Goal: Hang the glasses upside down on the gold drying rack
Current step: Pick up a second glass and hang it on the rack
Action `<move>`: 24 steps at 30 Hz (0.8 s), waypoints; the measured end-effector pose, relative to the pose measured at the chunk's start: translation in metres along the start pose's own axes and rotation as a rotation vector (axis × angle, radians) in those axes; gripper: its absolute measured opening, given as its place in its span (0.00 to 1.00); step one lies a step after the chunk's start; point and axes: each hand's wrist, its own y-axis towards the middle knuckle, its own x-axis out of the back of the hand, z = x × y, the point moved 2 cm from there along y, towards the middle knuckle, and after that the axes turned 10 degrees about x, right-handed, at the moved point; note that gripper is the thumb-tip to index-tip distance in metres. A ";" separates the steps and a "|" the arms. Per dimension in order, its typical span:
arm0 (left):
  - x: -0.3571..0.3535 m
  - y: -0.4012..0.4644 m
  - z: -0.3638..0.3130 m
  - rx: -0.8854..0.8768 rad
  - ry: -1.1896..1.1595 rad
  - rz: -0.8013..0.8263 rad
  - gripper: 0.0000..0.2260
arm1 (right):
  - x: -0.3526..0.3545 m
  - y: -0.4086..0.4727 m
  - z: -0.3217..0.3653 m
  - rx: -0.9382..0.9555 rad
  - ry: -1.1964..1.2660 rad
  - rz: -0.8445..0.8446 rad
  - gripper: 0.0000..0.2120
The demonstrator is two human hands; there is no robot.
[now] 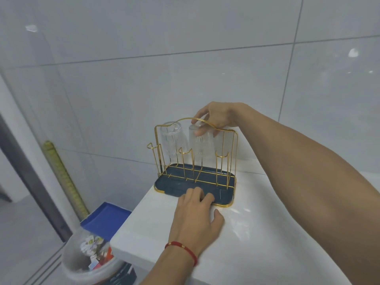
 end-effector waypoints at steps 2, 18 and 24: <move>0.001 0.000 0.000 0.001 -0.009 -0.013 0.14 | -0.005 0.002 -0.005 0.040 -0.048 0.027 0.32; 0.010 -0.002 0.000 0.038 -0.094 -0.015 0.12 | -0.028 -0.168 -0.038 0.179 0.343 -0.861 0.13; 0.021 -0.009 -0.014 0.008 -0.039 -0.018 0.12 | -0.085 -0.310 -0.096 -0.092 0.288 -0.941 0.14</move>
